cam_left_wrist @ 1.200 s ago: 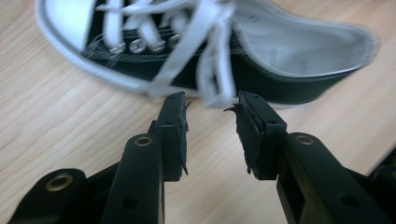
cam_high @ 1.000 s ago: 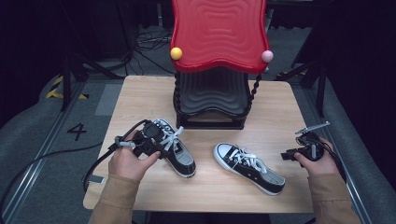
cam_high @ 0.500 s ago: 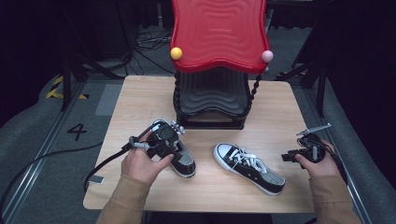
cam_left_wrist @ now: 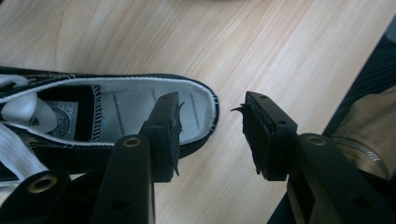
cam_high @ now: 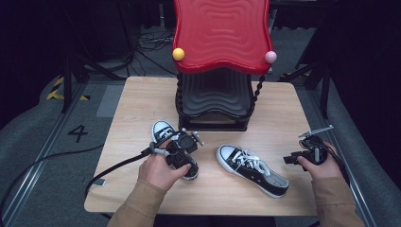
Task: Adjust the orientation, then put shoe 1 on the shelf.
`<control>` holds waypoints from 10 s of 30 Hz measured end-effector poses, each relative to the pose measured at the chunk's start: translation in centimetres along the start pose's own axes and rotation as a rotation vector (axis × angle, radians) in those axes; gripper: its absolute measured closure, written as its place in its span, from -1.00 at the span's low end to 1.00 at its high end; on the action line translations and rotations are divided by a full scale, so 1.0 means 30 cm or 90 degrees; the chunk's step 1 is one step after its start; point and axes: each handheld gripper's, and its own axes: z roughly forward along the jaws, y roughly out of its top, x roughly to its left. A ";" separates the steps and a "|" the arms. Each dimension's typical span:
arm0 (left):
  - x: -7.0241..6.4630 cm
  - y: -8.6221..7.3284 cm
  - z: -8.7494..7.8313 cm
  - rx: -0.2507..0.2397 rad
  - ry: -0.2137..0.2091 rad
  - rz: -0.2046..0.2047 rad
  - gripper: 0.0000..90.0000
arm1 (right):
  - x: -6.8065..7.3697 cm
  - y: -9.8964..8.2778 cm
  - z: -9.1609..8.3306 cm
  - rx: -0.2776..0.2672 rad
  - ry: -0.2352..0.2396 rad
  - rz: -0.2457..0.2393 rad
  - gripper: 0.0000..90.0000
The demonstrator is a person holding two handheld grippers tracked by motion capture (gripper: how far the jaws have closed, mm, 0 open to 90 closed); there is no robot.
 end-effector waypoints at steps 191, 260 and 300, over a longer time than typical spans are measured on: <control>0.076 0.327 -0.290 -0.204 0.165 -0.219 0.91 | -0.058 -0.098 0.001 -0.038 0.063 0.069 0.38; 0.102 0.429 -0.182 -0.258 0.237 -0.200 0.37 | -0.013 -0.171 0.042 -0.013 0.061 0.007 0.20; 0.164 0.182 -0.105 -0.134 0.132 -0.059 1.00 | -0.020 -0.149 0.071 -0.010 0.059 -0.002 0.19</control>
